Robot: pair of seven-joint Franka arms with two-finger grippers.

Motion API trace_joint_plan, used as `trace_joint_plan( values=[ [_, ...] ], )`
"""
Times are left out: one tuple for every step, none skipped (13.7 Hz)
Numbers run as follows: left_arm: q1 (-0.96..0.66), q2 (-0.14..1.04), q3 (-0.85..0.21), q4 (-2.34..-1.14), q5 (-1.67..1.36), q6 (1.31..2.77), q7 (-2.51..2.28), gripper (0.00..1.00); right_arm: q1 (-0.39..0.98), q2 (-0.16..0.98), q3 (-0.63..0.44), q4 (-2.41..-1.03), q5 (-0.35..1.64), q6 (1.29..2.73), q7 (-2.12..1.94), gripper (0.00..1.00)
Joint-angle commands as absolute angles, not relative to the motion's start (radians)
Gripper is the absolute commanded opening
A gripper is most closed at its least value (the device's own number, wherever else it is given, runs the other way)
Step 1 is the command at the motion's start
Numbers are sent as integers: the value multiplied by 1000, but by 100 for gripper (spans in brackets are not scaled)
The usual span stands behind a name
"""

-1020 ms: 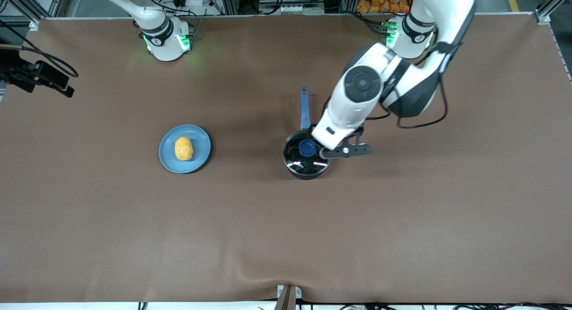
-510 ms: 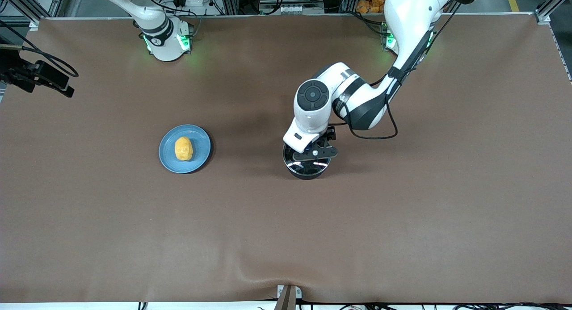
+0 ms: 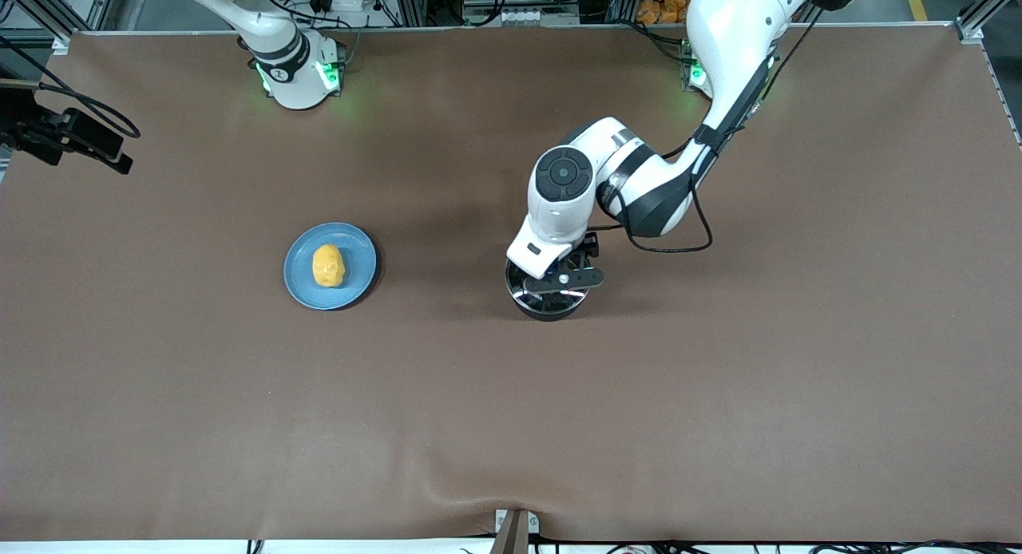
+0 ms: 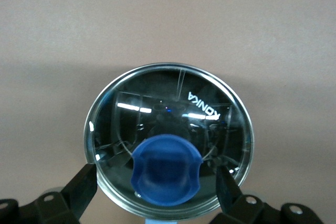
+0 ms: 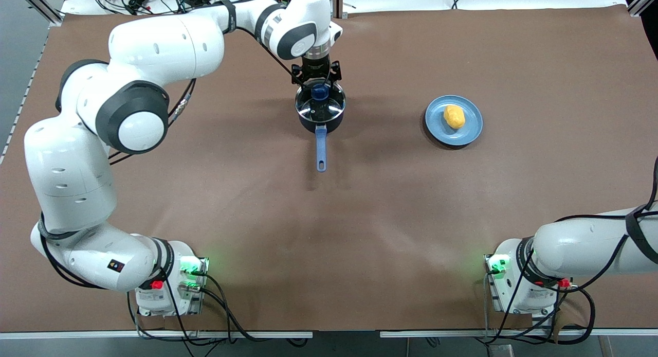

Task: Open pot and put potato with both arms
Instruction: 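Lower the left gripper and grasp the lid's blue knob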

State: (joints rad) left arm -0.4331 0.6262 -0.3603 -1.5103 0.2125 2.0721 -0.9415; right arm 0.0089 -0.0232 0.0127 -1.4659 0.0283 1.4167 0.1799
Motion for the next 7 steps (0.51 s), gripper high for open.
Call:
trace_joint_plan(
  values=[
    [-440,663,-360,-1483,238,2091,-953,100,-11,-44,23,-1486,46,1417,189,100],
    [-442,667,-360,-1485,251,2109,-953,100,-9,-44,23,-1486,46,1419,189,100],
    [-449,675,-360,-1485,264,2111,-957,100,-9,-44,23,-1486,46,1419,189,100],
    [-451,678,-360,-1485,264,2111,-957,100,-9,-44,23,-1486,46,1417,189,100],
    [-449,680,-360,-1485,264,2112,-957,100,-11,-44,23,-1486,46,1419,189,100],
    [-451,680,-360,-1485,264,2114,-957,100,-9,-44,23,-1486,46,1419,189,100],
    [-449,680,-360,-1485,262,2114,-959,100,-9,-44,23,-1486,46,1417,189,100]
  ],
)
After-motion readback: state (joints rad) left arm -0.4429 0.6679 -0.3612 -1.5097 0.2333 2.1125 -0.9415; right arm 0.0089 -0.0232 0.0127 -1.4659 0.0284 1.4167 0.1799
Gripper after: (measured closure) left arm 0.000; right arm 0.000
